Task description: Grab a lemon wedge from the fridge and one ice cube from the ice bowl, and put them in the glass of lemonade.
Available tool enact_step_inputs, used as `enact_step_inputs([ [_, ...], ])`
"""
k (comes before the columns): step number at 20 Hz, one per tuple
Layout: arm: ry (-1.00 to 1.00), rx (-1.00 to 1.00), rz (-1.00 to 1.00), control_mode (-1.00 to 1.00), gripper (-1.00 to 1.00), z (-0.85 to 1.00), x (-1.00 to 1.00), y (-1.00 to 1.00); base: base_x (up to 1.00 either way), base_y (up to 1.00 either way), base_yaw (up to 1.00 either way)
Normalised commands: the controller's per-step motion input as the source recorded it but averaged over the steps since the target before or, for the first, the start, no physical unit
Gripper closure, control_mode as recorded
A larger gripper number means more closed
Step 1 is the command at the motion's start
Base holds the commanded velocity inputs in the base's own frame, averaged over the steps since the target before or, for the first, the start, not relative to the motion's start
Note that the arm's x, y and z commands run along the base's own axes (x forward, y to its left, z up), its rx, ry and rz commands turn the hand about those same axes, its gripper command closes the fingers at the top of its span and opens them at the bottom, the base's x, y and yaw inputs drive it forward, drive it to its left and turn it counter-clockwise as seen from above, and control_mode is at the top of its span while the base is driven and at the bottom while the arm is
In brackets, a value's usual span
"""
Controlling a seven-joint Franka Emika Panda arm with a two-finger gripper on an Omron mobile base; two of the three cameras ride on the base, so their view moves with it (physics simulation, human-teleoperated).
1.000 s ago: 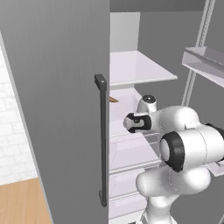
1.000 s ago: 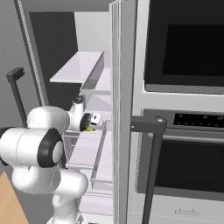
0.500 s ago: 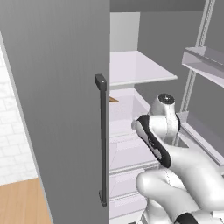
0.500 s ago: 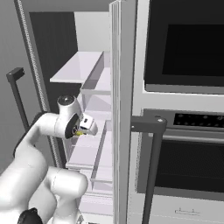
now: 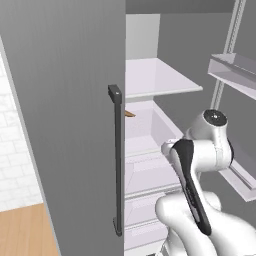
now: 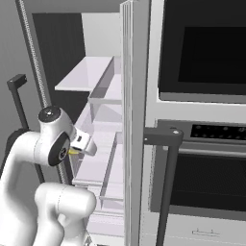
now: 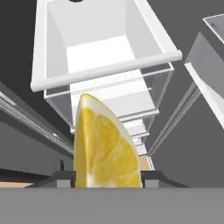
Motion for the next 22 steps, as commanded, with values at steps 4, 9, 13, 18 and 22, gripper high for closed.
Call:
enact_step_inputs([
  [4, -0.08, 0.0, 0.0, -1.0, 1.0, 0.71, -0.66, 0.0, 0.0, 0.0, 0.0],
  [9, -0.03, -0.01, 0.0, -1.0, 1.0, 0.46, -0.47, 0.02, 0.0, 0.0, 0.0],
  [13, 0.0, -0.03, 0.0, 1.0, 1.0, -0.13, -0.43, 0.01, -0.5, 0.0, 0.0],
  [18, 0.0, 0.0, 0.0, 1.0, 1.0, 0.0, 0.0, 0.0, -1.0, 0.0, 0.0],
  [22, 0.0, 0.0, 0.0, 1.0, 1.0, 0.0, 0.0, 0.0, -1.0, -0.02, 0.0],
])
